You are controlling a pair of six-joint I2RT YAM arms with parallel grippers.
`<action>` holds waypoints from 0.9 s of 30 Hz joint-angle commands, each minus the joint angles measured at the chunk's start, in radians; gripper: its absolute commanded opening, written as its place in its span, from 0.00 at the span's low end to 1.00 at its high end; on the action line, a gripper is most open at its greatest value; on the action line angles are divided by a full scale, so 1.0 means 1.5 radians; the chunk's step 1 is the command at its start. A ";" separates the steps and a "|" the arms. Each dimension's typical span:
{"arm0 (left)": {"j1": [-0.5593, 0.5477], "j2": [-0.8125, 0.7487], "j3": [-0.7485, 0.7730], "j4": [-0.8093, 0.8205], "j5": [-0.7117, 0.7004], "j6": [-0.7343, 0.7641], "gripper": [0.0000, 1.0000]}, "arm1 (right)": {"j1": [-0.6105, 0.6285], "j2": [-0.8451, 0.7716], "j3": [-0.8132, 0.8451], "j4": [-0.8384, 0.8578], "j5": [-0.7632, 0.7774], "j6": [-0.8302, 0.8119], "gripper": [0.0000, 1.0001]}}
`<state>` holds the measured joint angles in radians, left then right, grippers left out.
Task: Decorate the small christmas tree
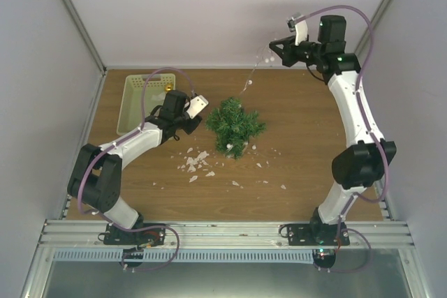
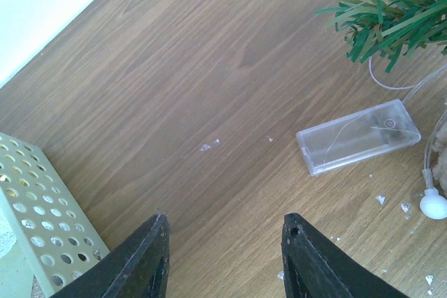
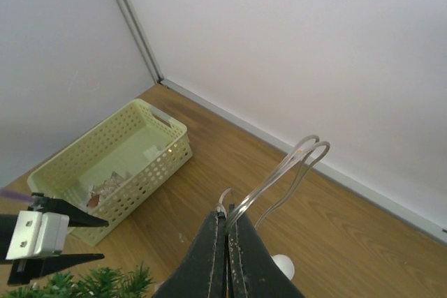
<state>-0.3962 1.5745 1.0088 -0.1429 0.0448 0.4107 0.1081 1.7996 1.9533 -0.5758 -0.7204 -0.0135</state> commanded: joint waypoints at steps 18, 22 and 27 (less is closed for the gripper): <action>0.006 -0.049 0.019 0.003 0.007 -0.005 0.46 | 0.002 -0.164 -0.138 -0.018 0.064 -0.003 0.01; 0.006 -0.052 0.019 0.001 0.008 -0.005 0.46 | 0.003 -0.200 -0.181 -0.016 0.085 -0.002 0.01; 0.006 -0.052 0.023 0.000 0.010 -0.008 0.46 | 0.003 -0.239 -0.209 -0.030 0.111 0.001 0.01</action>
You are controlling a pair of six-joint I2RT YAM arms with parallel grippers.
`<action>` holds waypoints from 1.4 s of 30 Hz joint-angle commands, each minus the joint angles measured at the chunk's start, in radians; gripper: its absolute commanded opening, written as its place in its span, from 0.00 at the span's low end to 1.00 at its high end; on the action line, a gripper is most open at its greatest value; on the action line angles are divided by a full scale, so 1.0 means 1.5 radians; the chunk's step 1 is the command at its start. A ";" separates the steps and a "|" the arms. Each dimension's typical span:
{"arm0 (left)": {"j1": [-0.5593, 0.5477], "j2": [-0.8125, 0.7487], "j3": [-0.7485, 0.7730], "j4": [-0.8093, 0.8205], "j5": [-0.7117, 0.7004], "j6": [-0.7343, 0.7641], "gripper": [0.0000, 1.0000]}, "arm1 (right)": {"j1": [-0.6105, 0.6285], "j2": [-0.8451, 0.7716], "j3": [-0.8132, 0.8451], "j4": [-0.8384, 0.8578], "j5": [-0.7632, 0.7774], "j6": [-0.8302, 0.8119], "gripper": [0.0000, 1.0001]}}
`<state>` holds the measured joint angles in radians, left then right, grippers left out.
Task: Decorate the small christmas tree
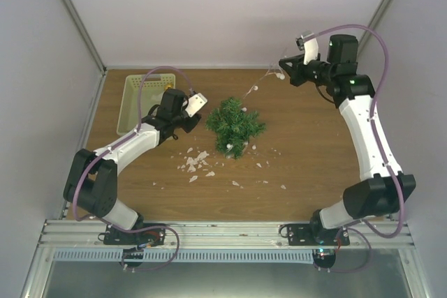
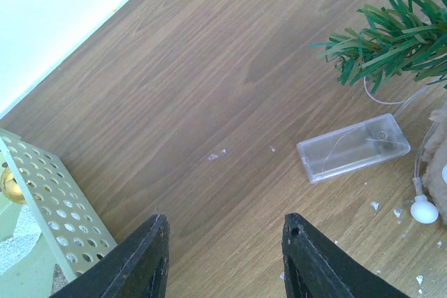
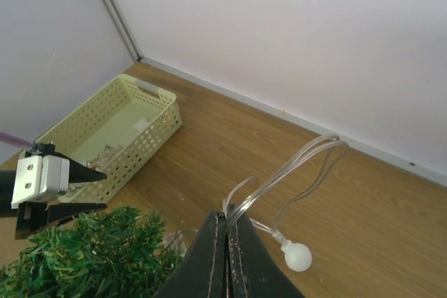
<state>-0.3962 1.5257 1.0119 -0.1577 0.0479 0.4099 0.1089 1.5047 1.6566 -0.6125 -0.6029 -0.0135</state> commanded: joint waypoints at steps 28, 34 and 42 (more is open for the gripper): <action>0.005 -0.015 0.057 -0.011 0.024 -0.021 0.47 | 0.002 -0.285 -0.200 -0.076 0.097 0.085 0.01; 0.004 -0.013 0.066 -0.015 0.027 -0.022 0.47 | 0.003 -0.325 -0.237 -0.100 0.069 0.106 0.01; 0.003 -0.011 0.075 -0.021 0.026 -0.023 0.47 | 0.011 -0.377 -0.289 -0.120 0.033 0.125 0.01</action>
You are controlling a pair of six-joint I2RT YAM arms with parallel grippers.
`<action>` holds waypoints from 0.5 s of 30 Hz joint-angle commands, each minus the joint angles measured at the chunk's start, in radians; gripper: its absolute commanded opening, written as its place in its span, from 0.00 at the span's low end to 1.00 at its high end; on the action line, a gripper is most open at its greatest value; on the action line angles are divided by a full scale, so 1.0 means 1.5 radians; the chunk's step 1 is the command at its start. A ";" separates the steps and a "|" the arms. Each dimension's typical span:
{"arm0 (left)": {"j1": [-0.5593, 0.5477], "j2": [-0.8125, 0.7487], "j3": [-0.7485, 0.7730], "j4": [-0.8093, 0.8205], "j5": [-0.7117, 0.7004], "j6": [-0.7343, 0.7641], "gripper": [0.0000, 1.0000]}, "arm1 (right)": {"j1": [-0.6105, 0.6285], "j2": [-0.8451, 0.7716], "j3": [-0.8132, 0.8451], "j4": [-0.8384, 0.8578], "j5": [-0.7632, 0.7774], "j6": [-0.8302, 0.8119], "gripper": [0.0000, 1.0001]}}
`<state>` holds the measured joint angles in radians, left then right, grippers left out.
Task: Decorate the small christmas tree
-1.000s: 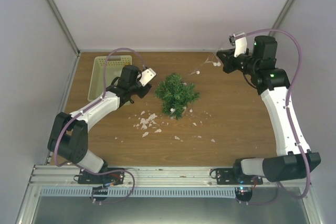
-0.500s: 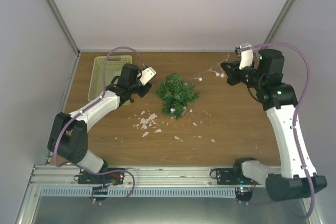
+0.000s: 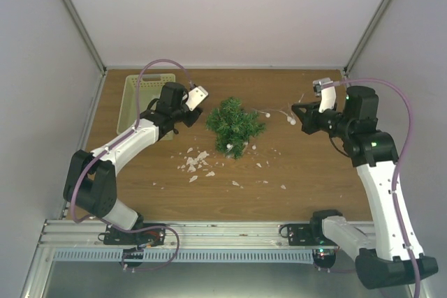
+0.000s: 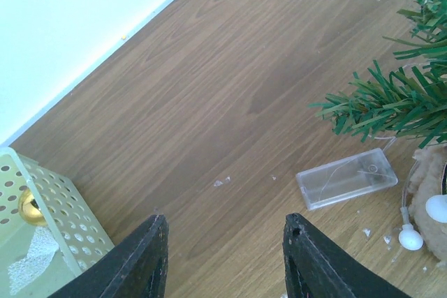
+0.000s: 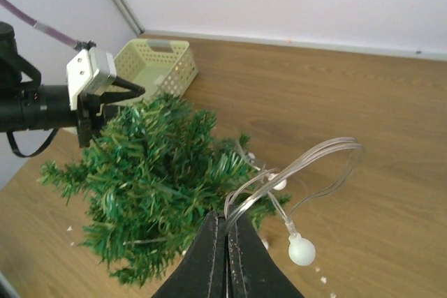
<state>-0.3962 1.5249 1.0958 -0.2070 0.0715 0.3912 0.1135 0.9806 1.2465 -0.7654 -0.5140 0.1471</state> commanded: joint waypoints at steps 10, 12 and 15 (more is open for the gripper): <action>0.002 -0.012 0.027 0.004 0.008 -0.013 0.47 | 0.012 -0.077 -0.030 -0.049 -0.106 0.028 0.01; 0.000 -0.011 0.030 0.003 0.008 -0.013 0.47 | 0.012 -0.083 -0.036 -0.056 -0.123 0.027 0.01; -0.003 -0.010 0.032 0.001 0.008 -0.014 0.47 | 0.014 -0.095 -0.053 -0.059 -0.146 0.027 0.01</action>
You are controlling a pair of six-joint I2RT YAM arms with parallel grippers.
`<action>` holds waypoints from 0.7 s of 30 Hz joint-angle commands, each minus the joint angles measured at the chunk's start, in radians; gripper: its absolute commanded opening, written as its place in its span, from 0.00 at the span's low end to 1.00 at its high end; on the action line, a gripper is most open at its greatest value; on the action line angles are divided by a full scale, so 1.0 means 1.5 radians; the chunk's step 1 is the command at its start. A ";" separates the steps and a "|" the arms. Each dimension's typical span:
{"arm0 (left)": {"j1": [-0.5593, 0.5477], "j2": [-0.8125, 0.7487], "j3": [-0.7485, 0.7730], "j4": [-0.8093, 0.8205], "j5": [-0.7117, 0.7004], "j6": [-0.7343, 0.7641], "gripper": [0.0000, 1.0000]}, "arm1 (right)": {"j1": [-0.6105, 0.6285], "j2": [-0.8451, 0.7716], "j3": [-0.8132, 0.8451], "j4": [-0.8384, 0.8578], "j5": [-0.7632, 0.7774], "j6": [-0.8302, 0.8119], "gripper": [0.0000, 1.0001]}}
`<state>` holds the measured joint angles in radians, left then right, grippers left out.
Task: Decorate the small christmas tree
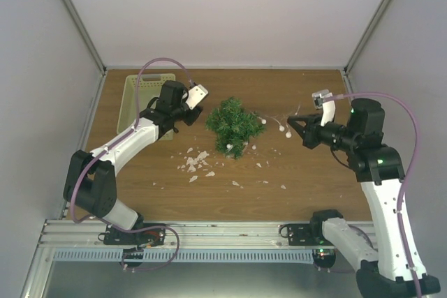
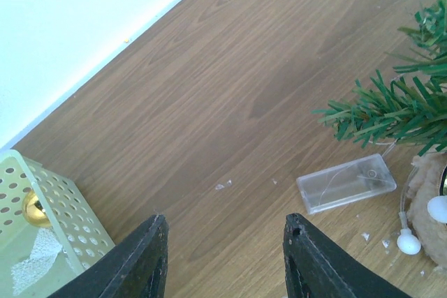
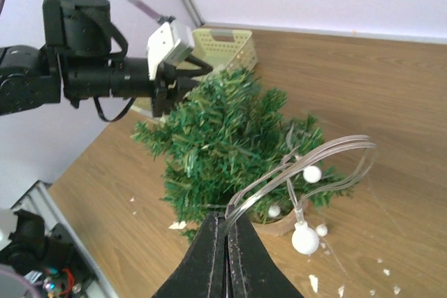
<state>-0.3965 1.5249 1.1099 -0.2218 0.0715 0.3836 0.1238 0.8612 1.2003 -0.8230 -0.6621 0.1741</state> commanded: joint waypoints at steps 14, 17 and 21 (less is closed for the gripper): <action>-0.008 -0.006 0.027 0.012 0.000 -0.012 0.54 | 0.014 -0.041 -0.049 0.019 -0.157 0.031 0.03; -0.008 -0.008 0.026 0.013 -0.008 -0.012 0.68 | 0.022 -0.044 -0.063 0.034 -0.172 0.044 0.03; -0.008 -0.011 0.027 0.018 -0.017 -0.011 0.71 | 0.045 -0.050 -0.090 0.066 -0.178 0.077 0.03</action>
<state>-0.4042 1.5249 1.1248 -0.2268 0.0624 0.3721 0.1547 0.7994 1.1027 -0.7868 -0.8829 0.2272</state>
